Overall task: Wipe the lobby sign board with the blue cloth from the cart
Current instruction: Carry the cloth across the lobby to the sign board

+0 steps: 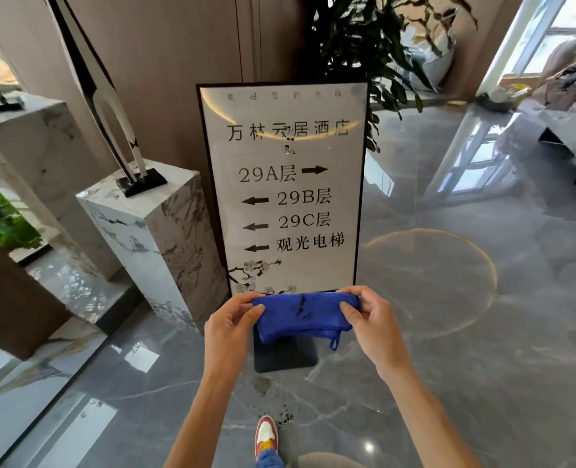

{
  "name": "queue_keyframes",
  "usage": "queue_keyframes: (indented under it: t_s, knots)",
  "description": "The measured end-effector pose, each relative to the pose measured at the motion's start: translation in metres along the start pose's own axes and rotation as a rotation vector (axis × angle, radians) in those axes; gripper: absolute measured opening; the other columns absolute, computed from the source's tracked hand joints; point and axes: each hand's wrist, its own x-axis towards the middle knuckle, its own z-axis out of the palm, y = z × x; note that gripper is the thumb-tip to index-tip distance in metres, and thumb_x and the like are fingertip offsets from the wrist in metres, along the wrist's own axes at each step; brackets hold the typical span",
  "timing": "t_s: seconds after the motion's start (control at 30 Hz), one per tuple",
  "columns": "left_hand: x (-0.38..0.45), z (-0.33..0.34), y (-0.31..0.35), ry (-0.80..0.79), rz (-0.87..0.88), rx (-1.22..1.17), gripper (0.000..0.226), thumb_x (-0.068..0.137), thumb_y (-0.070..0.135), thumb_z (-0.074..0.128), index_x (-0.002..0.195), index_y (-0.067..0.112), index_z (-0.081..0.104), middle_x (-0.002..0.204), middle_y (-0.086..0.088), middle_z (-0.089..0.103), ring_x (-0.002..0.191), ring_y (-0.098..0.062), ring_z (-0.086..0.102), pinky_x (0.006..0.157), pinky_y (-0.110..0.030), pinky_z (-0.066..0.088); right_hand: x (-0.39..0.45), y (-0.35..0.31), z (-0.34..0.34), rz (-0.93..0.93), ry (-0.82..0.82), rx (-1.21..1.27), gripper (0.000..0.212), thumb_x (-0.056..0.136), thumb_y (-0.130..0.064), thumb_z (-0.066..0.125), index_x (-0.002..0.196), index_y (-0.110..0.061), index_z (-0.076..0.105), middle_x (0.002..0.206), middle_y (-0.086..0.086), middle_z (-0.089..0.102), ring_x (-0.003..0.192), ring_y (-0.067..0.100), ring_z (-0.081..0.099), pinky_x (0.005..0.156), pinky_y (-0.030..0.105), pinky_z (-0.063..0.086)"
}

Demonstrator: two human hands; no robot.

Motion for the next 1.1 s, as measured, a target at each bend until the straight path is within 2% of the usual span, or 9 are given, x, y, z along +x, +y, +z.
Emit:
queue_keyframes:
  t_s: [0.07, 0.23, 0.4, 0.6, 0.73, 0.83, 0.9, 1.0, 1.1]
  knots:
    - [0.028, -0.002, -0.008, -0.005, -0.021, -0.024, 0.018, 0.092, 0.012, 0.067, 0.1, 0.028, 0.074, 0.083, 0.002, 0.078, 0.081, -0.011, 0.071, 0.069, -0.011, 0.051, 0.025, -0.001, 0.01, 0.004, -0.005, 0.004, 0.02, 0.096, 0.001, 0.06, 0.101, -0.016, 0.068, 0.091, 0.0, 0.076, 0.084, 0.011, 0.072, 0.072, 0.02, 0.055]
    - [0.092, -0.007, -0.02, -0.054, -0.027, -0.049, 0.025, 0.096, 0.016, 0.063, 0.099, 0.039, 0.07, 0.075, 0.004, 0.075, 0.072, -0.008, 0.069, 0.066, -0.012, 0.051, 0.079, -0.001, 0.04, 0.029, 0.016, 0.007, 0.022, 0.096, 0.0, 0.06, 0.101, -0.021, 0.067, 0.09, -0.005, 0.076, 0.087, 0.01, 0.072, 0.072, 0.021, 0.056]
    - [0.145, -0.01, -0.032, -0.166, -0.044, -0.078, 0.019, 0.1, 0.019, 0.056, 0.102, 0.036, 0.064, 0.076, -0.002, 0.075, 0.069, -0.008, 0.067, 0.064, -0.017, 0.051, 0.117, -0.003, 0.063, 0.036, 0.079, 0.012, 0.026, 0.094, 0.005, 0.059, 0.099, -0.019, 0.069, 0.088, -0.003, 0.077, 0.083, 0.011, 0.072, 0.07, 0.017, 0.053]
    - [0.179, -0.004, -0.04, -0.282, -0.043, -0.163, 0.015, 0.1, 0.017, 0.057, 0.1, 0.031, 0.063, 0.071, 0.003, 0.07, 0.064, -0.005, 0.064, 0.059, -0.017, 0.049, 0.141, -0.007, 0.078, 0.046, 0.137, 0.144, 0.03, 0.092, 0.006, 0.06, 0.102, -0.02, 0.073, 0.101, 0.003, 0.077, 0.096, 0.017, 0.073, 0.077, 0.021, 0.055]
    - [0.193, -0.003, -0.046, -0.268, -0.06, -0.23, 0.008, 0.098, 0.029, 0.06, 0.096, 0.021, 0.062, 0.068, 0.013, 0.062, 0.062, -0.001, 0.057, 0.054, -0.014, 0.045, 0.153, -0.016, 0.087, 0.09, 0.132, 0.23, 0.012, 0.087, -0.021, 0.067, 0.097, -0.024, 0.074, 0.098, 0.003, 0.076, 0.095, 0.016, 0.07, 0.08, 0.028, 0.053]
    - [0.201, -0.003, -0.044, -0.234, -0.081, -0.251, 0.006, 0.096, 0.028, 0.063, 0.091, 0.024, 0.061, 0.079, 0.013, 0.068, 0.069, -0.001, 0.065, 0.052, -0.014, 0.046, 0.169, -0.02, 0.094, 0.214, 0.148, 0.365, 0.033, 0.074, -0.041, 0.08, 0.093, -0.015, 0.071, 0.101, 0.019, 0.071, 0.096, 0.025, 0.066, 0.086, 0.046, 0.049]
    - [0.206, -0.003, -0.046, -0.212, -0.102, -0.242, 0.012, 0.095, 0.017, 0.064, 0.089, 0.027, 0.06, 0.089, 0.013, 0.071, 0.074, -0.005, 0.07, 0.051, -0.016, 0.049, 0.181, -0.016, 0.097, 0.322, 0.105, 0.517, 0.04, 0.077, -0.031, 0.084, 0.104, -0.008, 0.066, 0.11, 0.021, 0.07, 0.101, 0.031, 0.069, 0.088, 0.048, 0.051]
    - [0.213, 0.0, -0.045, -0.211, -0.095, -0.235, 0.016, 0.096, 0.012, 0.063, 0.092, 0.027, 0.06, 0.096, 0.011, 0.071, 0.078, -0.009, 0.072, 0.054, -0.019, 0.052, 0.192, -0.013, 0.096, 0.473, -0.158, 0.783, 0.04, 0.098, -0.019, 0.061, 0.132, 0.0, 0.061, 0.137, 0.023, 0.06, 0.128, 0.038, 0.058, 0.104, 0.05, 0.05]
    - [0.221, 0.007, -0.043, -0.212, -0.08, -0.226, 0.019, 0.096, 0.007, 0.061, 0.093, 0.026, 0.061, 0.096, 0.011, 0.07, 0.078, -0.007, 0.07, 0.061, -0.019, 0.054, 0.199, -0.01, 0.095, 0.592, -0.284, 0.925, 0.045, 0.099, -0.019, 0.055, 0.139, 0.003, 0.054, 0.147, 0.027, 0.049, 0.137, 0.04, 0.048, 0.111, 0.05, 0.043]
